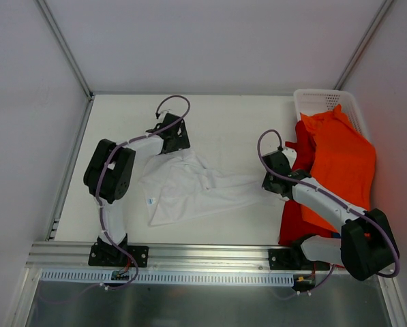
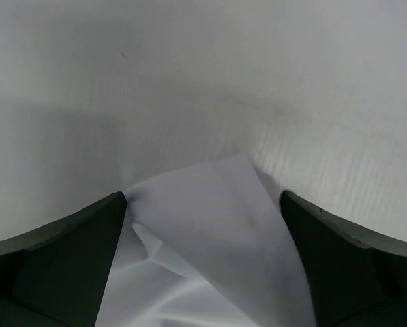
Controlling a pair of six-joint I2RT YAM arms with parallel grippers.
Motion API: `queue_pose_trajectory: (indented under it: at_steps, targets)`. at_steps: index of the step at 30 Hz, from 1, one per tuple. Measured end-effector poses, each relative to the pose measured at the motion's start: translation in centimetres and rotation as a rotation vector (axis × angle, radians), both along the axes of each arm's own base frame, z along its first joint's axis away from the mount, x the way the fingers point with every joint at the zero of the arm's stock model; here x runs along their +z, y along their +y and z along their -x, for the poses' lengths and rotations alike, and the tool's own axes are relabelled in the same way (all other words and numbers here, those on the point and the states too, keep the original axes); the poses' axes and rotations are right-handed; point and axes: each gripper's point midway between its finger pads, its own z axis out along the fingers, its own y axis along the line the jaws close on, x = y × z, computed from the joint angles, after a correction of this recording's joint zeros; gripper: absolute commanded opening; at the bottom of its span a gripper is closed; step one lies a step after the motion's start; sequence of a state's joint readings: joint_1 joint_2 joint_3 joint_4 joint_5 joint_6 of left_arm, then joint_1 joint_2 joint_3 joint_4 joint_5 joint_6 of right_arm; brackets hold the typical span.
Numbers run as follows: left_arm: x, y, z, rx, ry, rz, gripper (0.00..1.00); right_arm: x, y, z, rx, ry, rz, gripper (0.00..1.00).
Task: Fold and stack the t-shirts
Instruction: Flatten out the tshirt
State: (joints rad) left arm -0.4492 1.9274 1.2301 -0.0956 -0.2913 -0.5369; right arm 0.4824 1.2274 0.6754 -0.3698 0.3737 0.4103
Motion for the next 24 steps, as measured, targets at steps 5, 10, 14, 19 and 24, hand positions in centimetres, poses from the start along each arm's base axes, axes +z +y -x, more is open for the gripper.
queue_pose_trajectory:
  at_steps: [5,10,14,19,24]
  targets:
    - [0.9,4.1,-1.8,0.098,-0.013,0.027,0.99,-0.1,0.1,0.0,0.006,0.003,-0.001,0.00]
    - [5.2,4.2,2.2,0.071,-0.071,0.057,0.99,0.0,0.5,-0.1,0.013,-0.003,-0.015,0.00]
    - [11.6,3.5,4.5,0.023,-0.209,0.120,0.99,0.3,0.9,0.3,0.034,-0.009,-0.012,0.00]
    - [18.2,3.9,6.4,-0.005,-0.377,0.205,0.99,1.4,1.1,1.2,0.053,-0.032,-0.004,0.00]
    - [14.3,3.8,7.4,-0.025,-0.303,0.191,0.99,2.9,1.0,1.8,0.049,-0.068,-0.010,0.00]
